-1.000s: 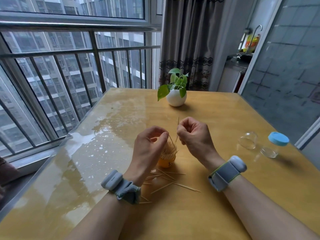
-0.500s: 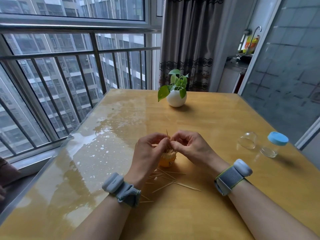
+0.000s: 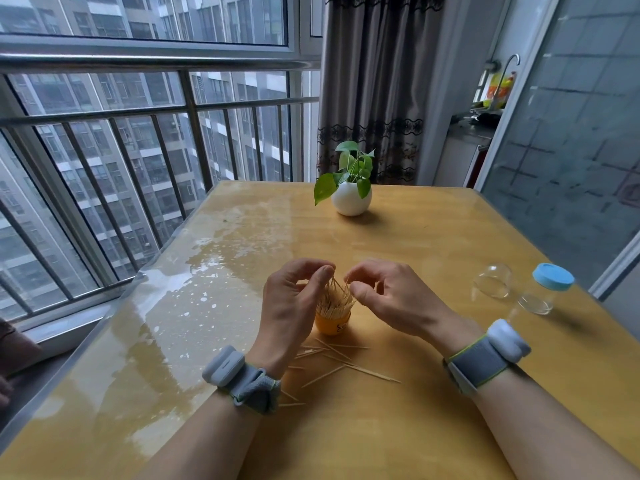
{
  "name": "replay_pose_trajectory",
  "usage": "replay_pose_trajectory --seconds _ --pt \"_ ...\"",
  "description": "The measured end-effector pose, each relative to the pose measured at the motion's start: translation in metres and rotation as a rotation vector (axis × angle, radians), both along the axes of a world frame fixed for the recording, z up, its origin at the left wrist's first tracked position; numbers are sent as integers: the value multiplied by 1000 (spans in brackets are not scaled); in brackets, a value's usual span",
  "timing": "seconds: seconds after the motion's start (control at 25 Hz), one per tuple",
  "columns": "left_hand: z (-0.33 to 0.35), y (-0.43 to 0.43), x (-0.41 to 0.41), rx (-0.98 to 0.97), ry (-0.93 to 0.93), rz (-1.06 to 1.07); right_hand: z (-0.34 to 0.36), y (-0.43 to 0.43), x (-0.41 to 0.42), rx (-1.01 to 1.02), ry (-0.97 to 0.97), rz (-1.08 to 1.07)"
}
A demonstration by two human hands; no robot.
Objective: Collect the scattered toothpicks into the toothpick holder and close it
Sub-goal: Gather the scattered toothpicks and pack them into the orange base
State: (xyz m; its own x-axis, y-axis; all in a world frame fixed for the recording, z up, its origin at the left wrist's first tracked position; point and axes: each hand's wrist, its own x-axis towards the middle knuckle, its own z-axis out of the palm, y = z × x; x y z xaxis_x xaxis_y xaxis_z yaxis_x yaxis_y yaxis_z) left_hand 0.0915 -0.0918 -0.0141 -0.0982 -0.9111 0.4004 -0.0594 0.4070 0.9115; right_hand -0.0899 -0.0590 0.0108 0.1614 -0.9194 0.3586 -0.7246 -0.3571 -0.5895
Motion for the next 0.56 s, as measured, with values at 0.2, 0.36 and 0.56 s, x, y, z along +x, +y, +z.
replay_pose_trajectory --seconds 0.2,0.36,0.56 --pt "1 0 -3 -36 -14 -32 -1 4 12 -65 -61 53" --pt "0 1 -4 -14 -4 -31 -5 1 16 -43 -147 37" --pt "-5 -2 -2 -16 -45 -18 1 3 15 -46 -208 -3"
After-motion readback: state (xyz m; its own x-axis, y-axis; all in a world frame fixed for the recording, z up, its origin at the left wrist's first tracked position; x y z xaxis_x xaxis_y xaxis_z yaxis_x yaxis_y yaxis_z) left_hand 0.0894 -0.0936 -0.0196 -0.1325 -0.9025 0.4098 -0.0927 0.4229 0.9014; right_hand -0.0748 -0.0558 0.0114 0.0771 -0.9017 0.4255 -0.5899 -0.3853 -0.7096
